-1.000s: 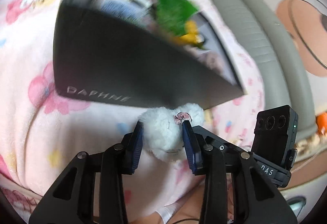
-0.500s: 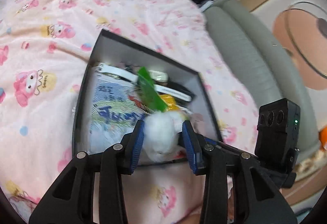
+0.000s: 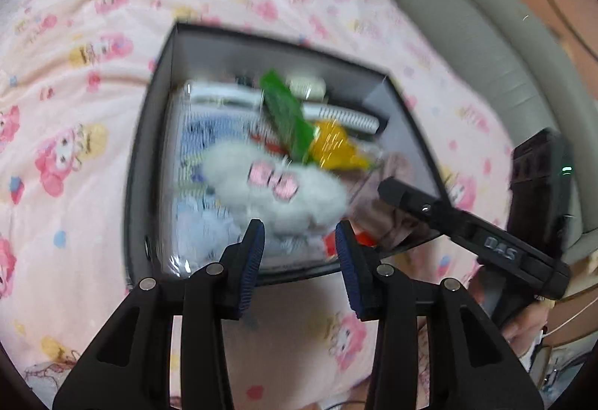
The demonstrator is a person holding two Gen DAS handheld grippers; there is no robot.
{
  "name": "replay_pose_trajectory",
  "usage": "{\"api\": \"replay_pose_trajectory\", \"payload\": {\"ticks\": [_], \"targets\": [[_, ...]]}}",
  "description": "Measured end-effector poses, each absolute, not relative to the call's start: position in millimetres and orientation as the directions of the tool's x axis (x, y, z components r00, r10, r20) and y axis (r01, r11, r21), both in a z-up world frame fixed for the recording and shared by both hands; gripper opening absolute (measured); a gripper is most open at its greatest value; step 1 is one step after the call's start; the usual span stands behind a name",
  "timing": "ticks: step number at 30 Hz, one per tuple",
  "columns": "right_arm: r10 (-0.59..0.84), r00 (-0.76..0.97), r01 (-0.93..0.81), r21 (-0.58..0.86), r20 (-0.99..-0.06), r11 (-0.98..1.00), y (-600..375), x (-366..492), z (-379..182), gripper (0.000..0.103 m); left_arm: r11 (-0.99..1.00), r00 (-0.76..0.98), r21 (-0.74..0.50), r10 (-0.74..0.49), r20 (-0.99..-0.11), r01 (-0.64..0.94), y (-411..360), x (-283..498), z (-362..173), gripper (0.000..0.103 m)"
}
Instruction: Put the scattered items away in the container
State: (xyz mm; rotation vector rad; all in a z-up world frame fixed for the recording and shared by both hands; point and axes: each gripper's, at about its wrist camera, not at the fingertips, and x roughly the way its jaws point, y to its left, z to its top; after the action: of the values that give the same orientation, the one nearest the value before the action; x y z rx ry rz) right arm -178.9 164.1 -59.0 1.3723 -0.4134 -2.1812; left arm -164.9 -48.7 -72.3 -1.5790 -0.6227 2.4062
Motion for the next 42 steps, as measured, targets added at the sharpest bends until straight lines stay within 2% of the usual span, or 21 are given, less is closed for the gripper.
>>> {"api": "replay_pose_trajectory", "payload": {"ticks": [3,6,7,10,13,15,21,23,25,27,30,32,35,38,39,41,42], "targets": [[-0.559,-0.339,0.288,0.482,-0.757,-0.827,155,-175,-61,0.028,-0.914,-0.394,-0.395,0.33,-0.858,0.095,-48,-177,-77,0.04],[-0.516,-0.367,0.298,0.428,-0.774,-0.853,153,-173,-59,0.028,-0.934,-0.41,-0.297,0.196,-0.891,0.199,-57,-189,-74,0.04],[-0.509,-0.371,0.289,0.425,-0.777,-0.858,154,-174,-61,0.028,-0.925,-0.421,-0.32,0.212,-0.882,0.205,-59,-189,-73,0.04],[-0.51,-0.393,0.243,0.449,-0.765,-0.86,168,-180,-60,0.028,-0.89,-0.412,-0.442,0.362,-0.836,0.115,-47,-180,-65,0.044],[-0.483,-0.427,0.202,0.44,-0.765,-0.875,179,-187,-57,0.028,-0.899,-0.361,-0.438,0.409,-0.838,-0.001,-20,-174,-64,0.045],[-0.461,-0.435,0.189,0.422,-0.773,-0.887,181,-189,-56,0.029,-0.878,-0.325,-0.479,0.458,-0.827,-0.018,-13,-179,-72,0.045],[-0.423,-0.418,0.198,0.374,-0.804,-0.906,177,-192,-62,0.04,-0.92,-0.318,-0.343,0.273,-0.908,0.19,-40,-193,-87,0.043],[-0.406,-0.428,0.186,0.361,-0.807,-0.914,177,-193,-62,0.04,-0.888,-0.379,-0.402,0.302,-0.875,0.222,-55,-187,-77,0.043],[-0.406,-0.427,0.175,0.367,-0.808,-0.914,177,-196,-63,0.04,-0.87,-0.396,-0.455,0.356,-0.846,0.189,-55,-182,-71,0.045],[-0.402,-0.434,0.182,0.359,-0.806,-0.916,176,-196,-61,0.041,-0.894,-0.365,-0.432,0.365,-0.856,0.12,-39,-180,-70,0.046],[-0.41,-0.421,0.185,0.365,-0.809,-0.912,176,-197,-63,0.041,-0.949,-0.325,-0.307,0.268,-0.907,0.074,-24,-184,-76,0.046],[-0.414,-0.417,0.187,0.37,-0.809,-0.91,177,-196,-64,0.041,-0.954,-0.328,-0.259,0.199,-0.924,0.15,-39,-192,-79,0.046],[-0.381,-0.428,0.196,0.327,-0.82,-0.925,172,-194,-65,0.041,-0.934,-0.379,-0.288,0.193,-0.905,0.212,-61,-188,-66,0.047],[-0.317,-0.458,0.212,0.244,-0.831,-0.946,164,-193,-63,0.041,-0.95,-0.467,-0.284,0.194,-0.863,0.13,-51,-166,-38,0.051],[-0.299,-0.473,0.216,0.22,-0.829,-0.951,162,-191,-60,0.041,-0.968,-0.498,-0.228,0.146,-0.855,0.107,-44,-158,-27,0.053],[-0.269,-0.52,0.236,0.166,-0.811,-0.957,158,-185,-47,0.05,-0.991,-0.594,-0.011,-0.073,-0.801,0.136,-22,-144,-4,0.057],[-0.242,-0.549,0.238,0.128,-0.8,-0.963,156,-181,-39,0.061,-0.986,-0.64,0.054,-0.144,-0.755,0.158,-15,-136,7,0.065]]}}
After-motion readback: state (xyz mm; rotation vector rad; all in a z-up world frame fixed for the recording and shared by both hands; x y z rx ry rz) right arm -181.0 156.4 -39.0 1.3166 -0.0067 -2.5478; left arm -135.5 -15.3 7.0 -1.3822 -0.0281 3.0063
